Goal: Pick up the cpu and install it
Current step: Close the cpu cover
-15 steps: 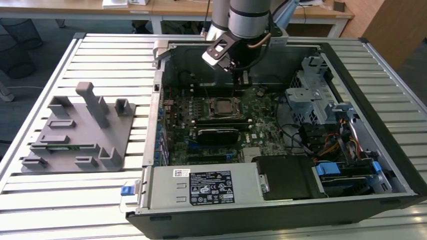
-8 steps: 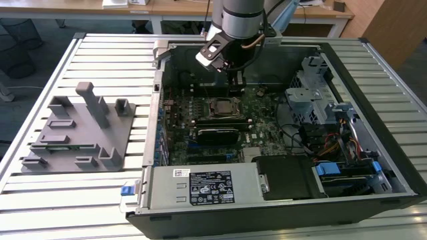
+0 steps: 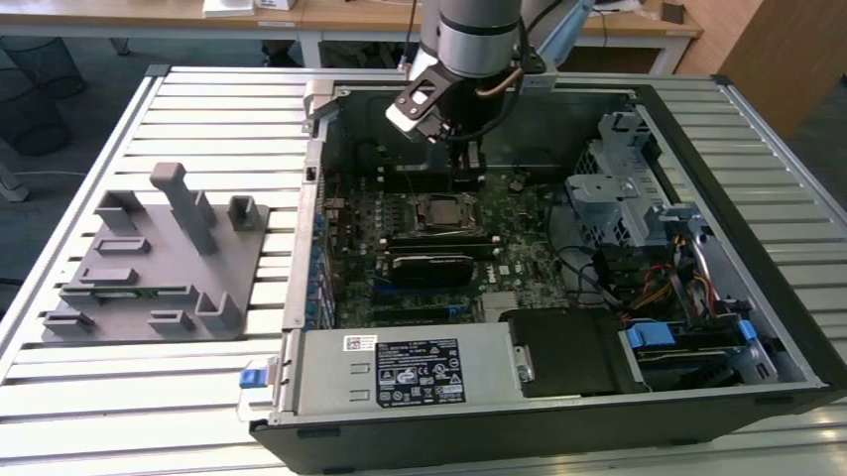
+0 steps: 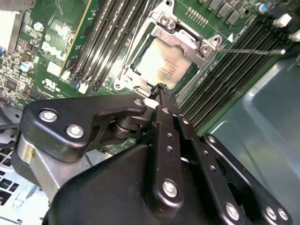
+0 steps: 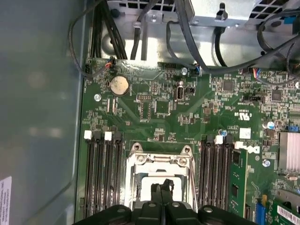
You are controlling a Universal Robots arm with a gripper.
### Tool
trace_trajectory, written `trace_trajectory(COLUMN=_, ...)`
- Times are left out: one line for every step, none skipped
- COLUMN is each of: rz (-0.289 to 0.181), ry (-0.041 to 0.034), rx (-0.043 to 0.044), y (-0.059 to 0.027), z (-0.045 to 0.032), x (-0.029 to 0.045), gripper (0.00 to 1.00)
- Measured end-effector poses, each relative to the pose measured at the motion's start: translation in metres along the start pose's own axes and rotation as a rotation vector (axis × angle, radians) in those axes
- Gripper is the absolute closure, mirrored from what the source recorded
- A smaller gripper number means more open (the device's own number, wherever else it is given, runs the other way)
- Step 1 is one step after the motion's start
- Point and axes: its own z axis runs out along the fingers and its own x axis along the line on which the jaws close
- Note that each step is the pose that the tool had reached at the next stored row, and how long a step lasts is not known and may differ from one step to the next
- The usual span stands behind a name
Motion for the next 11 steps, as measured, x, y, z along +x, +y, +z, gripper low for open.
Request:
trace_trajectory(rz=0.0, ry=-0.0001, rx=0.0001, y=-0.0016, z=0.0001, x=0.0001, gripper=0.89)
trace_trajectory(rz=0.0, ry=-0.0002, rx=0.0001, y=-0.0036, z=0.0003, x=0.0002, gripper=0.89)
trace_trajectory(rz=0.0, ry=-0.0002, rx=0.0001, y=-0.0053, z=0.0005, x=0.0003, gripper=0.89)
trace_trajectory(rz=0.0, ry=-0.0001, rx=0.0001, y=-0.007, z=0.0008, x=0.0003, gripper=0.89)
trace_trajectory(rz=0.0, ry=-0.0003, rx=0.0002, y=-0.0088, z=0.0011, x=0.0004, gripper=0.89)
trace_trajectory(rz=0.0, ry=-0.0004, rx=0.0006, y=-0.0115, z=0.0016, x=0.0005, gripper=0.89)
trace_trajectory(rz=0.0, ry=-0.0007, rx=0.0012, y=-0.0137, z=0.0022, x=0.0007, gripper=0.89)
trace_trajectory(rz=0.0, ry=-0.0009, rx=0.002, y=-0.0159, z=0.0029, x=0.0008, gripper=0.89)
trace_trajectory(rz=0.0, ry=-0.001, rx=0.0025, y=-0.0182, z=0.0036, x=0.0009, gripper=0.89)
trace_trajectory(rz=0.0, ry=-0.0009, rx=0.0028, y=-0.0204, z=0.0042, x=0.001, gripper=0.89)
trace_trajectory(rz=0.0, ry=-0.0009, rx=0.0029, y=-0.0228, z=0.0046, x=0.001, gripper=0.89)
